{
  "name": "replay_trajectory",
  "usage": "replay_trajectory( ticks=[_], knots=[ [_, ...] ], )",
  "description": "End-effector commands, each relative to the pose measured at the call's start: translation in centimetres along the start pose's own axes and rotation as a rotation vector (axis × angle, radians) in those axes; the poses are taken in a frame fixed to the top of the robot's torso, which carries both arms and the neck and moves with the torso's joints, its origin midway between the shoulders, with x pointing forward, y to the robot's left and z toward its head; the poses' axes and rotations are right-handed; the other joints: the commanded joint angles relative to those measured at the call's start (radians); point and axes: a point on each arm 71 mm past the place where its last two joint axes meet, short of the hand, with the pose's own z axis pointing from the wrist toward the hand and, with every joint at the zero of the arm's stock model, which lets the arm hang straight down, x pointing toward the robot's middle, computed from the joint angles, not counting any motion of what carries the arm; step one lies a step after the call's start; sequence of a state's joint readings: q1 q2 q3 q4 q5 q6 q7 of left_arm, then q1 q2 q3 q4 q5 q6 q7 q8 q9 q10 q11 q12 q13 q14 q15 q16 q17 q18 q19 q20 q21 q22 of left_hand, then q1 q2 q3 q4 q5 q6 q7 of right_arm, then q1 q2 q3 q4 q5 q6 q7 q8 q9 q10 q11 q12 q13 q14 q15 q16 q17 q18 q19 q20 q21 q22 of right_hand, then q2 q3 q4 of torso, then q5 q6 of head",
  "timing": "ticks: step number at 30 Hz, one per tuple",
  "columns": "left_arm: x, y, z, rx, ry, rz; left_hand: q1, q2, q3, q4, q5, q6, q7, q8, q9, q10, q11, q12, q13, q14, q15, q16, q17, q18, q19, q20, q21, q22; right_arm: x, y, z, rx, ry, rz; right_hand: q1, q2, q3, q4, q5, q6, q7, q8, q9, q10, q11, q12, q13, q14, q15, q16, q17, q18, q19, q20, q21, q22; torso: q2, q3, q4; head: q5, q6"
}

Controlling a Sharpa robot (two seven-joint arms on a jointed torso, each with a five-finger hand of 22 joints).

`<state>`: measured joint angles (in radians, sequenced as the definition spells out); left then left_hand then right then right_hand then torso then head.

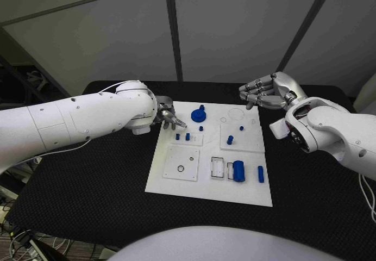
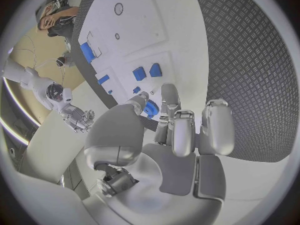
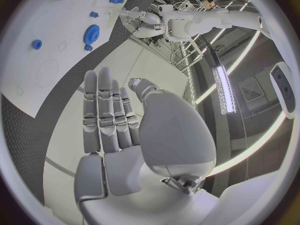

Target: Assemble the parts on the task board

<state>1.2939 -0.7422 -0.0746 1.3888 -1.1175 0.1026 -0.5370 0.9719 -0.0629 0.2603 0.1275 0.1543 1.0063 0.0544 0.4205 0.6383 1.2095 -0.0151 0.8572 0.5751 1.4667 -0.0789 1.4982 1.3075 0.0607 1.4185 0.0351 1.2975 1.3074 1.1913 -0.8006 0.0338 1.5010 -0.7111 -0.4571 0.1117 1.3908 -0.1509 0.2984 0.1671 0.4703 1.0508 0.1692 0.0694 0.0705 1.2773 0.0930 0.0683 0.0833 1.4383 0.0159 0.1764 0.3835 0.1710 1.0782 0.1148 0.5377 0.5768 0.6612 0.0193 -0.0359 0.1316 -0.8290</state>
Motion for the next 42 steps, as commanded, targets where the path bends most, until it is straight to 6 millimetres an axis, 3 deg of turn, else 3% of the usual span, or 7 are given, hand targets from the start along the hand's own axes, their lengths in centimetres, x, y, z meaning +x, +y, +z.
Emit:
replay_trajectory(
  ticks=[1, 2, 4, 6, 8, 25, 42],
  knots=[
    [-0.9, -0.8, -0.3, 0.081, -0.103, -0.110, 0.072, -0.011, 0.004, -0.036, 0.008, -0.083, 0.037, -0.042, -0.022, -0.100, 0.034, -0.062, -0.034, -0.028, 0.032, -0.183, -0.073, 0.055, -0.151, 0.018, -0.252, -0.072, 0.0, 0.1, 0.0, -0.011, -0.001, -0.002, -0.006, -0.004, 0.007, 0.001, 0.004, -0.007, 0.002, -0.003, 0.000, -0.004, -0.001, -0.004, -0.001, -0.008, 0.002, -0.005, -0.001, 0.010, -0.002, 0.005, -0.004, -0.001, 0.001, -0.0011, -0.0001, -0.006, 0.008],
    [-1.1, -1.4, -0.5, 0.135, -0.127, -0.145, 0.121, -0.017, 0.014, -0.056, 0.005, -0.133, 0.064, -0.071, -0.046, -0.189, 0.063, -0.115, -0.061, -0.169, 0.063, -0.383, -0.287, 0.092, -0.317, 0.039, -0.504, -0.225, 0.0, 0.1, 0.0, -0.011, -0.001, -0.002, -0.006, -0.004, 0.008, 0.001, 0.004, -0.007, 0.002, -0.003, 0.000, -0.005, 0.000, -0.004, -0.002, -0.008, 0.002, -0.006, -0.002, 0.010, -0.003, 0.006, -0.005, -0.001, 0.002, -0.0010, -0.0002, -0.008, 0.013],
    [-1.3, -2.2, -0.6, 0.212, -0.156, -0.178, 0.171, -0.027, 0.020, -0.074, 0.002, -0.167, 0.088, -0.096, -0.077, -0.262, 0.086, -0.166, -0.095, -0.341, 0.090, -0.610, -0.511, 0.102, -0.419, 0.060, -0.649, -0.310, 0.0, 0.1, 0.0, -0.011, -0.001, -0.002, -0.006, -0.004, 0.008, 0.001, 0.004, -0.007, 0.002, -0.003, 0.000, -0.005, 0.000, -0.004, -0.002, -0.008, 0.002, -0.006, -0.002, 0.010, -0.003, 0.006, -0.005, -0.001, 0.002, -0.0011, -0.0006, -0.009, 0.015],
    [-1.5, -3.2, -0.8, 0.305, -0.197, -0.204, 0.244, -0.033, 0.041, -0.105, -0.001, -0.199, 0.099, -0.122, -0.114, -0.319, 0.115, -0.213, -0.133, -0.407, 0.108, -0.673, -0.554, 0.097, -0.464, 0.083, -0.714, -0.350, 0.0, 0.1, 0.1, -0.012, -0.001, -0.002, -0.005, -0.003, 0.009, 0.000, 0.004, -0.007, 0.002, -0.003, 0.000, -0.005, 0.000, -0.004, -0.002, -0.009, 0.002, -0.007, -0.002, 0.010, -0.003, 0.006, -0.005, -0.001, 0.002, -0.0007, -0.0019, -0.011, 0.019],
    [-1.7, -4.0, -1.0, 0.384, -0.237, -0.210, 0.305, -0.038, 0.062, -0.133, 0.000, -0.217, 0.105, -0.141, -0.146, -0.342, 0.113, -0.241, -0.162, -0.413, 0.114, -0.688, -0.575, 0.104, -0.458, 0.090, -0.731, -0.364, 0.0, 0.1, 0.1, -0.012, 0.000, -0.002, -0.005, -0.003, 0.009, 0.000, 0.004, -0.007, 0.002, -0.003, 0.000, -0.005, 0.000, -0.004, -0.002, -0.009, 0.002, -0.007, -0.002, 0.010, -0.003, 0.006, -0.005, -0.001, 0.003, -0.0014, -0.0021, -0.015, 0.023],
    [1.6, -6.0, 0.5, 0.567, -0.288, 0.108, 0.383, -0.079, 0.042, -0.130, -0.003, -0.115, 0.078, -0.194, -0.353, -0.325, 0.121, -0.365, -0.358, -0.307, 0.112, -0.548, -0.632, 0.121, -0.367, 0.102, -0.697, -0.331, 0.4, 0.1, 0.1, -0.019, 0.013, -0.012, 0.002, -0.003, 0.017, -0.008, 0.047, -0.008, 0.003, -0.002, 0.001, -0.007, 0.001, -0.003, -0.005, -0.006, 0.003, -0.017, -0.006, 0.011, -0.004, 0.006, -0.007, 0.000, 0.002, -0.0020, -0.0012, -0.024, 0.038],
    [2.7, -6.1, 2.2, 0.521, -0.265, 0.243, 0.409, -0.087, 0.006, -0.125, -0.018, -0.057, 0.071, -0.220, -0.441, -0.288, 0.118, -0.414, -0.439, -0.165, 0.107, -0.295, -0.446, 0.078, -0.207, 0.097, -0.417, -0.134, 0.5, 0.1, 0.1, -0.021, 0.014, -0.015, 0.002, -0.003, 0.017, -0.009, 0.051, -0.009, 0.003, -0.002, 0.001, -0.007, 0.001, -0.003, -0.005, -0.006, 0.003, -0.017, -0.007, 0.011, -0.005, 0.006, -0.007, 0.000, 0.002, -0.0002, -0.0017, -0.029, 0.039]
  ],
)
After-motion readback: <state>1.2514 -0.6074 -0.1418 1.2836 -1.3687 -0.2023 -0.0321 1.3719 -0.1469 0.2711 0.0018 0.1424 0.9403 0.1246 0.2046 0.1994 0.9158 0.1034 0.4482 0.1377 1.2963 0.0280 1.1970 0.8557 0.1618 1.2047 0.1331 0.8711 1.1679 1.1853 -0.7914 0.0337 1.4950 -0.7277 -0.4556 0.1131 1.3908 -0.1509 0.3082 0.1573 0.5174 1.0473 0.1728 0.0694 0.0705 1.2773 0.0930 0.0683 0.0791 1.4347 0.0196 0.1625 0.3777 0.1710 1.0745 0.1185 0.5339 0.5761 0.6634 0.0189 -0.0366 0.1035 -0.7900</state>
